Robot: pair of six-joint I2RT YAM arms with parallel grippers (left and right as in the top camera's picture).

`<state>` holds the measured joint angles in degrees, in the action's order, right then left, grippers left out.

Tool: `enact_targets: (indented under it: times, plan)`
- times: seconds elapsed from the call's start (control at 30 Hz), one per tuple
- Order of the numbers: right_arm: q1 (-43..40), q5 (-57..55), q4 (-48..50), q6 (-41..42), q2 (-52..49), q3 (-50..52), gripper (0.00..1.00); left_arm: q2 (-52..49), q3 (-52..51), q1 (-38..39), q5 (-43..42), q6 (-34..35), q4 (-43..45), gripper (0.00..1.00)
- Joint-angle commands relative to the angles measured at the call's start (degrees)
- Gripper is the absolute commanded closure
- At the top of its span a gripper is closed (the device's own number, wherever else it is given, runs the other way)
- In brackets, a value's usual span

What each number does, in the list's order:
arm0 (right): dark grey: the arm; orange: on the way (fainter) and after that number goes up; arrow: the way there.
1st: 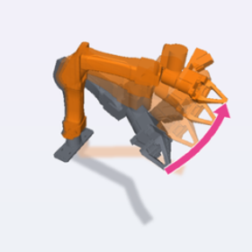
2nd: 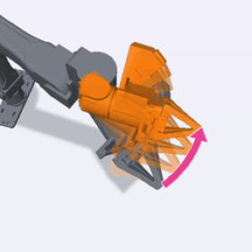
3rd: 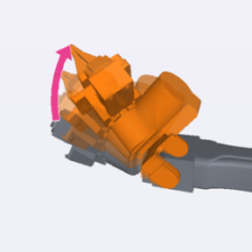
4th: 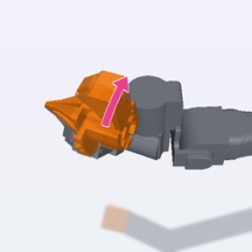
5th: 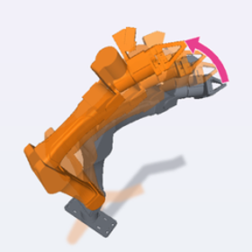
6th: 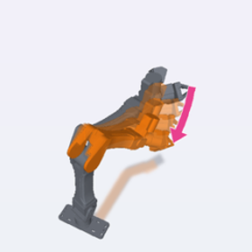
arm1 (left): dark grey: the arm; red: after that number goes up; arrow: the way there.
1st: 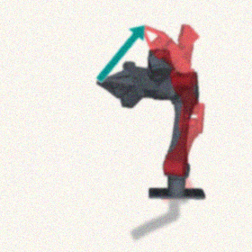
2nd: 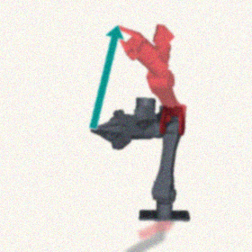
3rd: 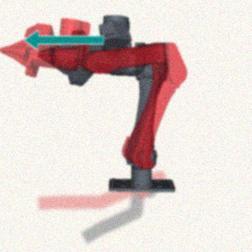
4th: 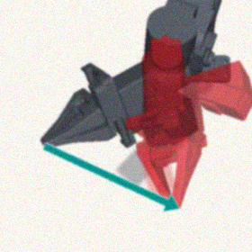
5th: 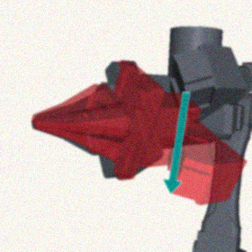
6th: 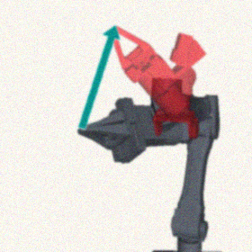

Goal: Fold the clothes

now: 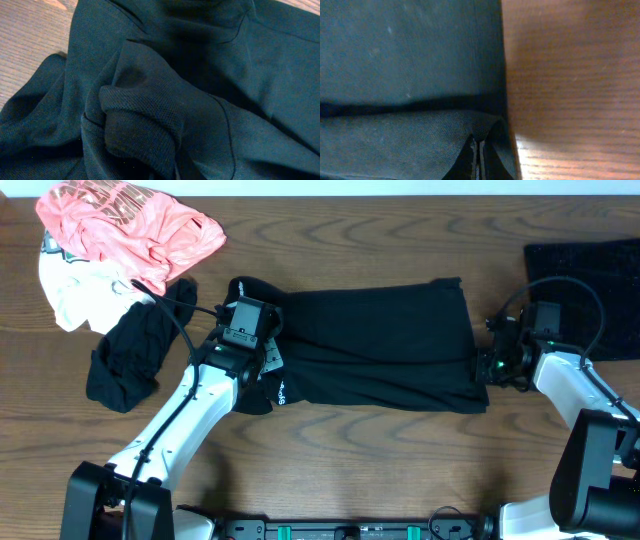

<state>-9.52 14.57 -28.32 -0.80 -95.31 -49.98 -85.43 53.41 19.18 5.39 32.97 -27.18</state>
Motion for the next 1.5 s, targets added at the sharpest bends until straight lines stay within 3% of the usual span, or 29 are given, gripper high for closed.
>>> enact_targets:
  times: [0.0, 0.4, 0.63, 0.67, 0.7, 0.73, 0.77, 0.8, 0.87, 0.93, 1.2, 1.47]
  plan:
    - [-0.37, 0.46, -0.76, -0.11, -0.17, -3.1, 0.99, -0.2, 1.2, -0.31, 1.77, -0.46, -0.31, 0.9]
    - [-0.39, -0.28, 1.25, -1.66, -0.22, -9.62, 0.99, -0.2, 1.2, -0.33, 1.9, -1.92, 1.27, 0.9]
    - [-0.42, -0.68, 4.81, -1.62, -1.66, -9.6, 0.99, -0.2, 1.2, -0.83, 6.62, -1.95, 1.4, 0.89]
    - [-0.42, -0.66, 5.01, -1.62, -1.79, -9.62, 0.96, -0.2, 1.2, -1.01, 6.84, -2.25, 1.38, 0.83]
    - [-0.44, -0.68, 5.05, -1.62, -1.79, -9.62, 0.63, -0.2, 1.2, -1.16, 6.93, -2.84, 1.38, 0.69]
    - [-0.44, -0.7, 5.05, -1.64, -1.79, -9.62, 0.39, -0.2, 1.2, -1.36, 6.99, -3.34, 1.4, 0.6]
    - [-0.44, -0.7, 5.01, -1.64, -1.79, -9.64, 0.18, -0.2, 1.2, -1.6, 7.06, -3.87, 1.4, 0.44]
    - [-0.44, -0.7, 4.94, -1.64, -1.77, -9.7, 0.08, -0.2, 1.22, -1.81, 7.15, -4.15, 1.4, 0.34]
    - [-0.44, -0.68, 4.48, -1.62, -1.77, -10.19, 0.01, -0.15, 1.27, -2.21, 7.15, -5.51, 1.38, 0.23]
    - [-0.44, -0.63, 3.3, -1.62, -1.77, -11.5, 0.01, 0.33, 1.49, -2.54, 7.15, -7.76, 1.27, 0.15]
    - [0.31, 1.49, -9.27, -3.89, -1.79, -26.69, 0.01, 3.76, 11.5, -4.13, 4.83, -15.1, -4.52, 0.12]
    - [2.58, -0.68, -25.29, -7.28, -5.11, -43.56, 0.01, -3.39, 32.65, -7.28, -0.37, -20.55, -21.27, 0.12]
